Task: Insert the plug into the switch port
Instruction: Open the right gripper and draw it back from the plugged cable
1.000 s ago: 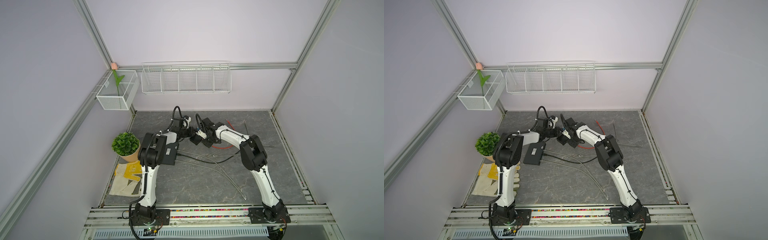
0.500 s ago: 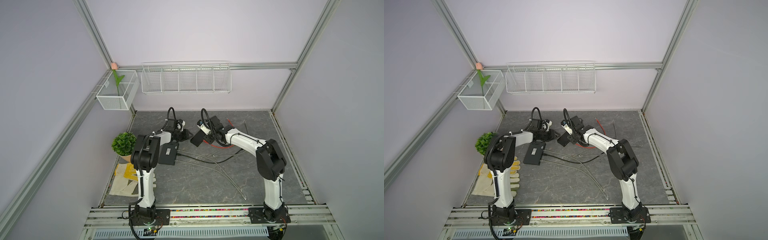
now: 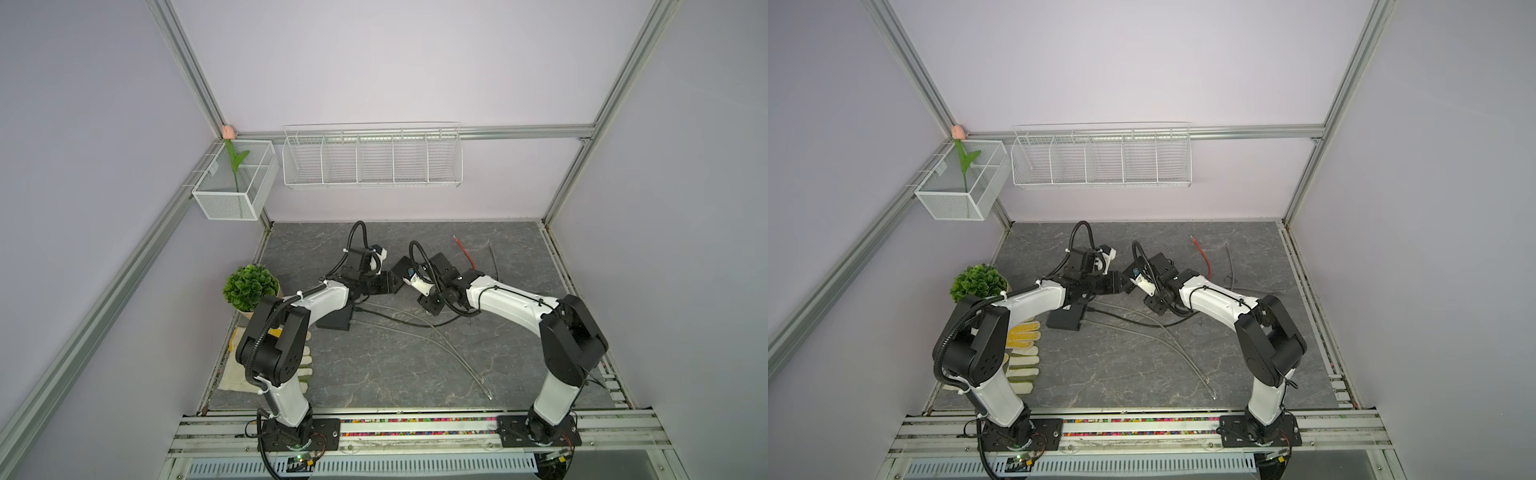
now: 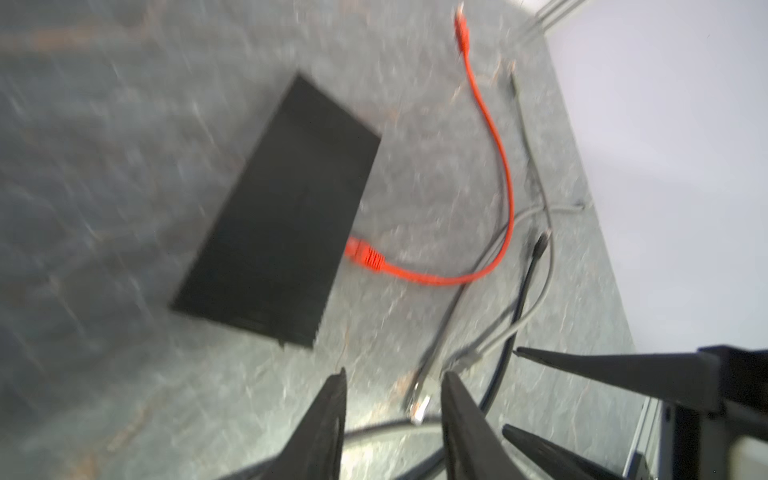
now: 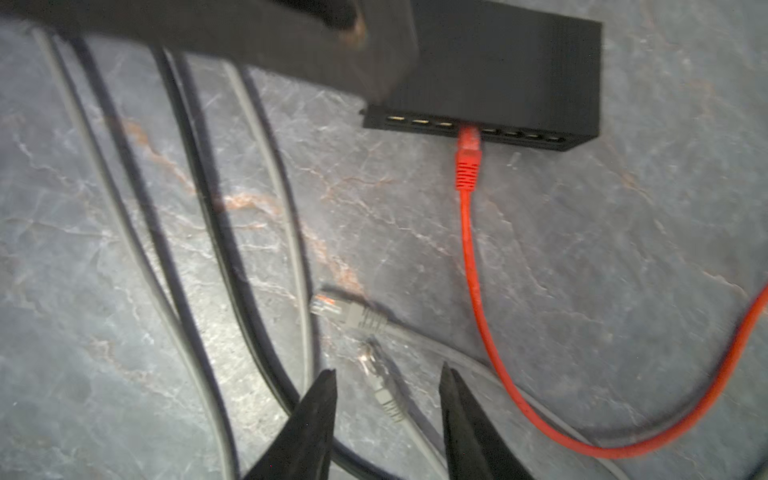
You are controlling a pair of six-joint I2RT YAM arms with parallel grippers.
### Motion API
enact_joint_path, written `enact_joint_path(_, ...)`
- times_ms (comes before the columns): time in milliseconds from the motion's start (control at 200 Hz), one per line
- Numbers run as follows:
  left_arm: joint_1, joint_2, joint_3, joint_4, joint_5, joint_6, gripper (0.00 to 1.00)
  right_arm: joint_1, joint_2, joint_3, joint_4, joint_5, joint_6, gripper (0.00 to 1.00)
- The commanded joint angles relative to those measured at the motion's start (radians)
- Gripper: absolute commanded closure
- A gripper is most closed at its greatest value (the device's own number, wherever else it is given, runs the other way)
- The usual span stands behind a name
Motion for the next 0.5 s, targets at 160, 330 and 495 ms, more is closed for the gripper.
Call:
enact_joint_path(160, 0.016, -0.098, -0.12, 0.114, -0.019, -0.046, 0.61, -0.001, 0.11, 0.086, -0.046, 0.046, -0.163, 0.55)
enact_joint_path(330, 0.017, -0.1, -0.146, 0.152, -0.014, -0.048, 0.61, -0.009, 0.171, 0.196, -0.175, -0.02, -0.32, 0.55)
enact_joint_path(495, 0.016, -0.086, -0.165, 0.198, 0.019, -0.057, 0.61, -0.014, 0.176, 0.229, -0.264, -0.081, -0.411, 0.56)
